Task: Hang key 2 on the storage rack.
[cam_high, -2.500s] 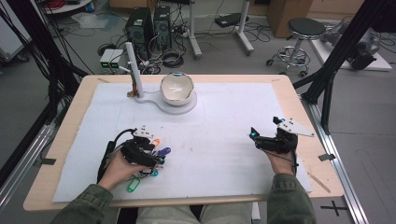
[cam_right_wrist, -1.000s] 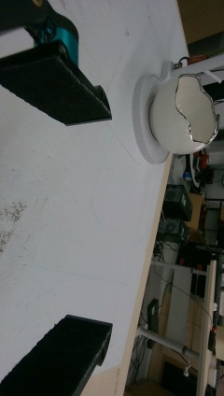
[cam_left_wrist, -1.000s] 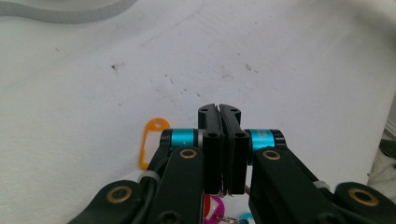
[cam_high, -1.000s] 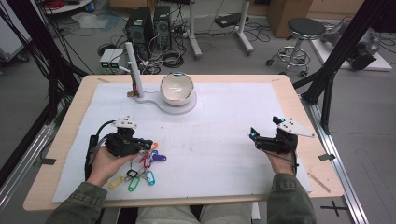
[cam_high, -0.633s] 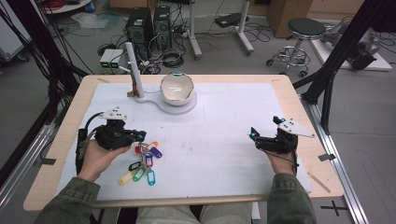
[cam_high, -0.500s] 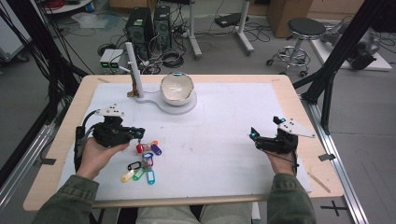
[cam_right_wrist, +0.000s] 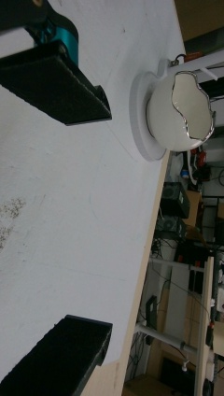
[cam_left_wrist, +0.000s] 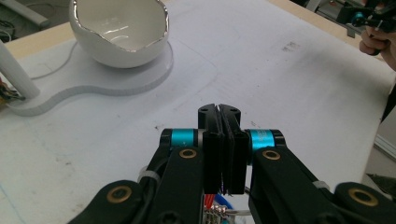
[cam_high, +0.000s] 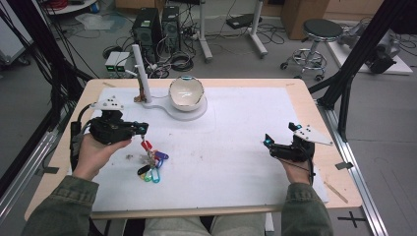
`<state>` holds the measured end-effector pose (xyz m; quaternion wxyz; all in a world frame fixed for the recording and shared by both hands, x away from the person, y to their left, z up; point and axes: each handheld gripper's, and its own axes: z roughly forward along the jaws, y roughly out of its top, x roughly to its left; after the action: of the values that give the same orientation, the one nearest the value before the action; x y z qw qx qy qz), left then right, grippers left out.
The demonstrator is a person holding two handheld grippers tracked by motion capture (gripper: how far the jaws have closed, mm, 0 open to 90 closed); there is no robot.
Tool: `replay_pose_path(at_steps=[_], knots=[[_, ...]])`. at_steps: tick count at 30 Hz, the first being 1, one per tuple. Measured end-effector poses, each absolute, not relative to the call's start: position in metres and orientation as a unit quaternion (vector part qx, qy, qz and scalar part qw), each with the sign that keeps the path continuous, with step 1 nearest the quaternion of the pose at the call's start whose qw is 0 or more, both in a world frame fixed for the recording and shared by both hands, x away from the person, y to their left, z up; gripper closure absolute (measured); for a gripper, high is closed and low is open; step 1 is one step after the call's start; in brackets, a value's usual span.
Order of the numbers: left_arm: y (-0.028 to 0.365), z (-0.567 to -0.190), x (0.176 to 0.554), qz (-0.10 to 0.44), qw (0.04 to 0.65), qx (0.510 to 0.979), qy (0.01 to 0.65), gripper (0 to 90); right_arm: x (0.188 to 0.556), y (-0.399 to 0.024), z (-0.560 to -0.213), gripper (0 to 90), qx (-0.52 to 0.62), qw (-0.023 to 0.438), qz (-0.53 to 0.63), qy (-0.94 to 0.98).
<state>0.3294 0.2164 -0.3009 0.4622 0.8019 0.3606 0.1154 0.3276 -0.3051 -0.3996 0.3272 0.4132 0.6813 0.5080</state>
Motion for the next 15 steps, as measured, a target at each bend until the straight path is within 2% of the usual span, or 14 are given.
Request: replay_pose_path(at_steps=[15], knots=[[0.216, -0.262, 0.34, 0.146, 0.469, 0.793, 0.36, 87.8, 0.327, -0.304, -0.4, 0.7, 0.412, 0.327, 0.505, 0.684]])
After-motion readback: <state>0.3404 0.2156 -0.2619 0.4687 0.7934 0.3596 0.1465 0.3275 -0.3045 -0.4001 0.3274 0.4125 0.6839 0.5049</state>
